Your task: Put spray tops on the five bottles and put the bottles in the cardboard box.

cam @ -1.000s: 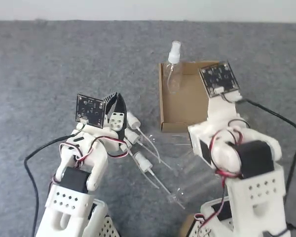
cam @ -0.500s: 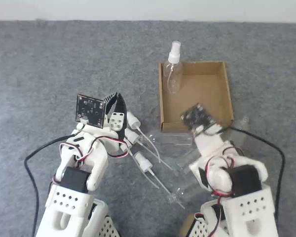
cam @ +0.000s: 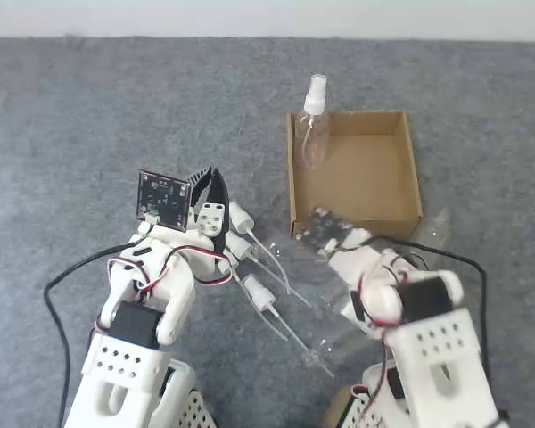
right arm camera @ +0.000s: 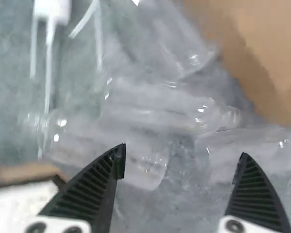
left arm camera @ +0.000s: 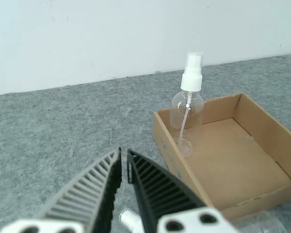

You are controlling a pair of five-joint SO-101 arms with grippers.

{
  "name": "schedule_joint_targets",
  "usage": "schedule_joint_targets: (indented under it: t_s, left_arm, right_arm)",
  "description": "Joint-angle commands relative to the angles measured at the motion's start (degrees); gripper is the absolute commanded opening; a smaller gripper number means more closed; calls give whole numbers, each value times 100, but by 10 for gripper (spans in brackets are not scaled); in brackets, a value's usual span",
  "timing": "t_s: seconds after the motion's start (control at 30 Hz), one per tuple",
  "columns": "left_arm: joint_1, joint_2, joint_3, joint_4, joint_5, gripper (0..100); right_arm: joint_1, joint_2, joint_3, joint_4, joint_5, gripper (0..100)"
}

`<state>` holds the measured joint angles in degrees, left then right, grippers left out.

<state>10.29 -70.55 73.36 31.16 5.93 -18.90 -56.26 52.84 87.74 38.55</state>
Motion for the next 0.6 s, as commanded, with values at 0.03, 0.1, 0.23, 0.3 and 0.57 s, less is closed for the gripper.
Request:
schedule_joint_targets:
  t_s: [0.03, 0.1, 0.23, 0.3, 0.57]
  left_arm:
    - [18, -62, -40, -123, -44, 10]
    - [18, -62, -40, -123, -44, 10]
    - [18, -62, -40, -123, -44, 10]
    - [26, -62, -40, -123, -44, 10]
    - [26, -62, -40, -123, -44, 10]
  right_arm:
    - [-31, 646, -123, -171, 905, 303]
    - [-13, 708, -193, -312, 897, 303]
    - [-22, 752, -316, -673, 290, 302]
    - [-13, 769, -334, -971, -484, 300]
    - [4, 778, -290, -1798, -4651, 301]
